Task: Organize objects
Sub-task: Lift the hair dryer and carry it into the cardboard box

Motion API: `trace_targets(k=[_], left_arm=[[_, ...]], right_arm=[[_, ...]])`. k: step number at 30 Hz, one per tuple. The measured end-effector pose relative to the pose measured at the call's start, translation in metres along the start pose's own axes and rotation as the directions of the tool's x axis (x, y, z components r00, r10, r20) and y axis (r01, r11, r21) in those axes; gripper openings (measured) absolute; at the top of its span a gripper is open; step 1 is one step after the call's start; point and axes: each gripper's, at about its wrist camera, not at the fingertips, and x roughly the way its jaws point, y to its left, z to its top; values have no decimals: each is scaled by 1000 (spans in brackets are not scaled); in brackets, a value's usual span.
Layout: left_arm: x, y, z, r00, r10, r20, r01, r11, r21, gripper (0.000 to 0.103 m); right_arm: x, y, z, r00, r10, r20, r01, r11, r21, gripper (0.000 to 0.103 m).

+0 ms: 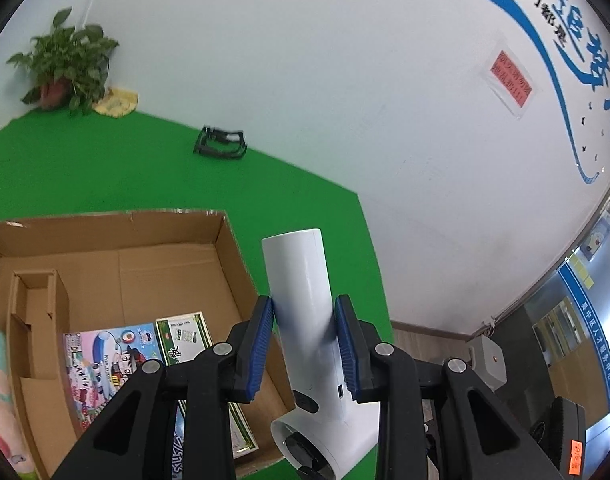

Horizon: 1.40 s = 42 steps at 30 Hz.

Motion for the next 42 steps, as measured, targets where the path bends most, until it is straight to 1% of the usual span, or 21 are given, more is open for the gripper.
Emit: trace_targets(k=[4, 9, 14, 16, 21, 24, 25, 26, 29, 32, 34, 37, 38, 42], left_arm=[[41, 25, -7, 998, -16, -58, 13, 999, -45, 29], [83, 50, -19, 990, -32, -140, 16, 994, -111, 29], [117, 76, -28, 978, -60, -199, 28, 987, -160, 29], [127, 82, -31, 973, -78, -216, 39, 983, -182, 29], [149, 102, -41, 964, -100, -245, 43, 972, -231, 29], [156, 111, -47, 959, -98, -265, 31, 968, -247, 29], [161, 115, -44, 957, -93, -275, 22, 968, -251, 29], [165, 117, -43, 955, -84, -284, 11, 969, -249, 29], [171, 118, -47, 950, -62, -307, -14, 970, -242, 27], [171, 115, -51, 948, -40, -317, -28, 978, -209, 26], [171, 113, -52, 946, -29, -322, -37, 980, -197, 26], [168, 113, -54, 945, -46, -325, -30, 974, -225, 24], [163, 111, -55, 947, -47, -319, -27, 974, -224, 24], [147, 106, -55, 952, -47, -303, -18, 978, -209, 27]], right_arm=[[19, -4, -10, 997, 7, -70, -6, 1000, 21, 56], [44, -5, -25, 985, 14, -174, -8, 999, 32, 56], [59, -5, -36, 967, 7, -255, 2, 999, 33, 56], [62, -4, -41, 958, -10, -286, 16, 1000, 21, 56], [63, 1, -47, 943, -32, -332, 38, 999, 9, 56], [55, 18, -56, 935, -75, -347, 65, 997, -39, 56], [58, 22, -57, 932, -88, -350, 73, 996, -55, 56], [77, 25, -57, 930, -96, -355, 78, 995, -66, 56], [74, 34, -60, 923, -103, -370, 79, 994, -78, 57], [69, 43, -64, 916, -87, -392, 59, 995, -83, 59], [70, 40, -62, 912, -56, -407, 42, 998, -43, 59], [67, 41, -65, 913, -38, -407, 31, 999, -25, 58], [63, 50, -66, 913, -38, -406, 30, 999, -26, 58], [58, 47, -72, 916, -48, -399, 37, 999, -34, 59]])
